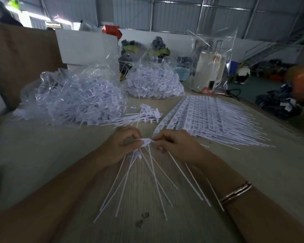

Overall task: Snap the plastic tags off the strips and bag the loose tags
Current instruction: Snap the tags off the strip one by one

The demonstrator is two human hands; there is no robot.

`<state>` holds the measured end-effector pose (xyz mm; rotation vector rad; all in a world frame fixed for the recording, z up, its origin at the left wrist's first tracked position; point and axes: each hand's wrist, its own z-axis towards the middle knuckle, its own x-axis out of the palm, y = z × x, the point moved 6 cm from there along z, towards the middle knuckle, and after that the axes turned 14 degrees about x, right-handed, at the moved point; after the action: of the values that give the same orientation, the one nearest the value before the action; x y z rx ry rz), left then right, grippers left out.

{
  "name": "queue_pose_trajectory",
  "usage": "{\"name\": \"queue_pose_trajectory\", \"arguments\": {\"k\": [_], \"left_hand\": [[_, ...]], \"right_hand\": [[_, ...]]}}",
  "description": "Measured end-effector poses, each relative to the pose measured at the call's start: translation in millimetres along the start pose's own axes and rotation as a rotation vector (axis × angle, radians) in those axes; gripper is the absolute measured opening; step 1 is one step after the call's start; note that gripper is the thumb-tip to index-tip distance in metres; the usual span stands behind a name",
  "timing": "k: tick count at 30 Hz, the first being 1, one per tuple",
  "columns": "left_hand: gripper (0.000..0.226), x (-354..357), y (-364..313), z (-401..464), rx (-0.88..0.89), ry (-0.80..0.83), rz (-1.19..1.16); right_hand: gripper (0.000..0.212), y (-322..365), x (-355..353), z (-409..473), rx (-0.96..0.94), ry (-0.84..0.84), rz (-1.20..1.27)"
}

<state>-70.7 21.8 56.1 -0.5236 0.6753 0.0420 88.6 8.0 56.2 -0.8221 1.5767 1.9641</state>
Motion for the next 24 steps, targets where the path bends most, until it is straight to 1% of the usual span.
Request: {"name": "queue_pose_trajectory", "arguments": {"k": [2, 4, 7, 8, 10, 12, 13, 14, 16, 18, 20, 22, 24], "left_hand": [[0.011, -3, 3, -2, -0.004, -0.024, -0.034], [0.007, -10, 11, -6, -0.081, -0.073, -0.086], [0.008, -11, 28, -11, -0.211, -0.083, -0.025], [0.012, -10, 29, -11, -0.232, -0.080, 0.007], [0.018, -9, 22, -9, -0.192, -0.085, 0.061], [0.017, -9, 10, -5, -0.087, -0.082, 0.104], [0.022, -7, 5, -4, -0.062, -0.078, 0.108], [0.027, -6, 2, -3, -0.077, -0.083, 0.094], [0.031, 0, 0, -1, -0.127, -0.059, 0.089], [0.029, 9, -3, 2, -0.085, 0.011, 0.135], [0.025, 11, -1, 4, -0.058, 0.028, 0.136], [0.023, 8, 4, 3, -0.081, 0.018, 0.111], [0.020, 7, 5, 1, -0.066, 0.015, 0.111]], "right_hand": [[0.019, -5, -12, 1, 0.045, -0.043, 0.067], [0.017, -15, -28, -1, 0.085, -0.101, 0.073], [0.003, -20, -32, -7, 0.091, -0.118, -0.100], [0.007, -15, -26, -9, 0.075, -0.113, -0.147], [0.015, 0, -8, -9, 0.018, -0.107, -0.208], [0.024, 14, 6, -7, -0.033, -0.129, -0.234], [0.027, 19, 9, -7, -0.050, -0.150, -0.230], [0.028, 23, 12, -7, -0.060, -0.163, -0.222], [0.028, 27, 16, -7, -0.088, -0.162, -0.201], [0.026, 28, 16, -9, -0.111, -0.128, -0.176], [0.026, 23, 9, -10, -0.086, -0.078, -0.158], [0.024, 12, -3, -10, -0.043, -0.058, -0.214], [0.020, 3, -10, -10, -0.011, -0.059, -0.301]]}}
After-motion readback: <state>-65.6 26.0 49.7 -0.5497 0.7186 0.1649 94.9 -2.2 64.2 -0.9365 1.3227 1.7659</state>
